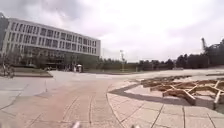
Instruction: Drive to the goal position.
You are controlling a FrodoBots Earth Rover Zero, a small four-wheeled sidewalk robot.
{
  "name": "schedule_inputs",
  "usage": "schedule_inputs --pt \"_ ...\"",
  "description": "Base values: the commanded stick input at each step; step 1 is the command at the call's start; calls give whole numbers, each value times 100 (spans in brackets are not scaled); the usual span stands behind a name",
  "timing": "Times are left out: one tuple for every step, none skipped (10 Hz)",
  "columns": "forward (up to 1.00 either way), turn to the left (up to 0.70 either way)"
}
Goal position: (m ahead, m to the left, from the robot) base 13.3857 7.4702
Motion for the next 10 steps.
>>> schedule_inputs --pt "70 0" --pt "70 0" --pt "70 1" --pt "70 2" --pt "70 3" --pt "70 16" --pt "70 35" --pt "70 35" --pt "70 35" --pt "70 24"
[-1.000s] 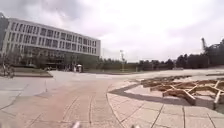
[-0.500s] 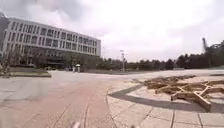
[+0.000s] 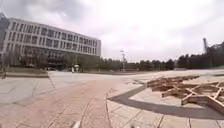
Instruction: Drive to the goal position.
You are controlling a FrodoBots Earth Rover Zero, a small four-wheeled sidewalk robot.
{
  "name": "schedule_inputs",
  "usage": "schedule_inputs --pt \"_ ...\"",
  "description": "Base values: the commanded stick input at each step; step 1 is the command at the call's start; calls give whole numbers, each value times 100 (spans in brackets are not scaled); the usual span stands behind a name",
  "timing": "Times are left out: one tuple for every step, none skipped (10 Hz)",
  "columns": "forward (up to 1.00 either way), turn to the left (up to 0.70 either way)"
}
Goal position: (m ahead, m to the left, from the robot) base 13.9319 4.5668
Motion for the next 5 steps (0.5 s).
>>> schedule_inputs --pt "70 7" --pt "70 1" --pt "70 0" --pt "70 0" --pt "70 0"
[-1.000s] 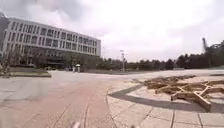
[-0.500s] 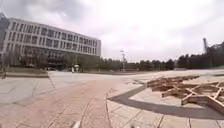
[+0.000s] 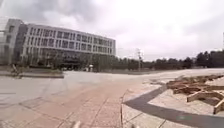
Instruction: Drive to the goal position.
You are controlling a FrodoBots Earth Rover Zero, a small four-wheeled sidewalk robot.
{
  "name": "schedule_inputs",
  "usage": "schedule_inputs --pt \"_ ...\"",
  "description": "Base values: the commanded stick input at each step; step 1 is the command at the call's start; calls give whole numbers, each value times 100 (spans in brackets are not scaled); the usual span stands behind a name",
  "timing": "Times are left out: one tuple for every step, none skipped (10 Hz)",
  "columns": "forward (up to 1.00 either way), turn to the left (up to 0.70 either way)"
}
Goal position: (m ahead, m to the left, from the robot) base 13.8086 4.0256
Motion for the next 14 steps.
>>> schedule_inputs --pt "70 0" --pt "70 0" --pt "70 0" --pt "70 0" --pt "70 0" --pt "70 0" --pt "70 0" --pt "70 0" --pt "70 0" --pt "70 0" --pt "70 0" --pt "70 2" --pt "70 3" --pt "70 3"
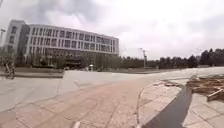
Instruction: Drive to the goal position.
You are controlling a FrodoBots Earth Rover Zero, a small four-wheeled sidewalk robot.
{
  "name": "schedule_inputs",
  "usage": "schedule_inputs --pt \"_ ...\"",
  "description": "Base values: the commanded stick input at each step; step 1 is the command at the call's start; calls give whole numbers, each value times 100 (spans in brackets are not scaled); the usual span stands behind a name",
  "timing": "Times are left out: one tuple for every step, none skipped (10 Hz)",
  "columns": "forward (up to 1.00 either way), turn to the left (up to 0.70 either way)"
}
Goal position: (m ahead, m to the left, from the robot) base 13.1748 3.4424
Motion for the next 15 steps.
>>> schedule_inputs --pt "70 5" --pt "70 8" --pt "70 13" --pt "70 17" --pt "70 22" --pt "70 21" --pt "70 13" --pt "70 3" --pt "70 0" --pt "70 2" --pt "70 0" --pt "70 0" --pt "70 0" --pt "70 0" --pt "70 0"
